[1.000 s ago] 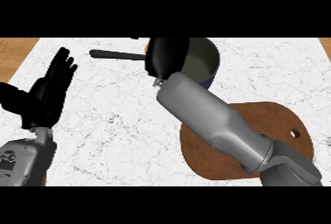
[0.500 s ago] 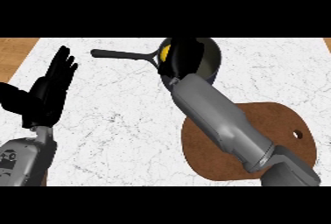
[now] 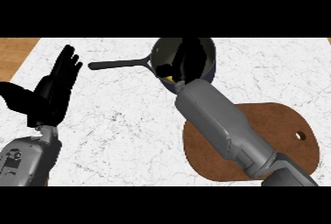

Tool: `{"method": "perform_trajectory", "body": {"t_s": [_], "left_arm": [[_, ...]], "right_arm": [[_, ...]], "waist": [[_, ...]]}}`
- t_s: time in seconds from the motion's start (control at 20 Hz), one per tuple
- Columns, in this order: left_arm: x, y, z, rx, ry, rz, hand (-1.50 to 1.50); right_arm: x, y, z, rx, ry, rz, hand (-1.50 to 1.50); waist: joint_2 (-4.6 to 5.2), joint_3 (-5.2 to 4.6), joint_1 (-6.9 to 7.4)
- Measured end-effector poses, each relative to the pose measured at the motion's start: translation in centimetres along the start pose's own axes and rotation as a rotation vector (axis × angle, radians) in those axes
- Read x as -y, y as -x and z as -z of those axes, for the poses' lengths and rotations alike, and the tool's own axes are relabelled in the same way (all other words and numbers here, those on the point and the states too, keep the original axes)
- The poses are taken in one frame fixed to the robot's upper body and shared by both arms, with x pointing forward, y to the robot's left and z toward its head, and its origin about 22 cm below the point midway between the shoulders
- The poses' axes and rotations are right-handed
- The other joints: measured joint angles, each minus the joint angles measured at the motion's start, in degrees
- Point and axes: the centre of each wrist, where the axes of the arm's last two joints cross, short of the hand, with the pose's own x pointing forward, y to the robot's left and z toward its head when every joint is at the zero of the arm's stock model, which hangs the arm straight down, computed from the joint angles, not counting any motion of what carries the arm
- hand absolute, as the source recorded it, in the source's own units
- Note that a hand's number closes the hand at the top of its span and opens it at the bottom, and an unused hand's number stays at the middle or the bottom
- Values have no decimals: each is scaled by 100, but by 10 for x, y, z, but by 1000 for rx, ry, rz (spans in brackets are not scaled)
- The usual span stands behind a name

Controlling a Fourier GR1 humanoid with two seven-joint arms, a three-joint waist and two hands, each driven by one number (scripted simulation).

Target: Pick the lemon from the cutting board and place it in the pot

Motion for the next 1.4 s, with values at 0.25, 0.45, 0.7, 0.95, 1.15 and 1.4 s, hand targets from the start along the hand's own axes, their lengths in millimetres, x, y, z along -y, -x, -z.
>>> {"method": "perform_trajectory", "body": {"t_s": [0.25,0.45,0.7,0.95,1.15,1.4], "left_arm": [[-5,3,-1,-5,-15,7,0],[-11,7,-3,-19,-33,7,0],[-23,9,-11,-31,-65,10,0],[-27,14,-20,-42,-97,16,0],[-35,15,-22,-54,-107,13,0],[-37,15,-23,-55,-119,16,0]], "right_arm": [[4,4,-3,27,55,207,-150],[7,7,-7,21,76,333,-150],[8,19,-17,13,73,439,-150],[12,38,-29,15,47,501,-150],[21,54,-33,17,28,526,-150],[29,79,-45,24,5,523,-150]], "waist": [[-21,4,-77],[-64,7,-191],[-132,1,-407],[-180,6,-577],[-202,7,-660],[-213,8,-704]]}}
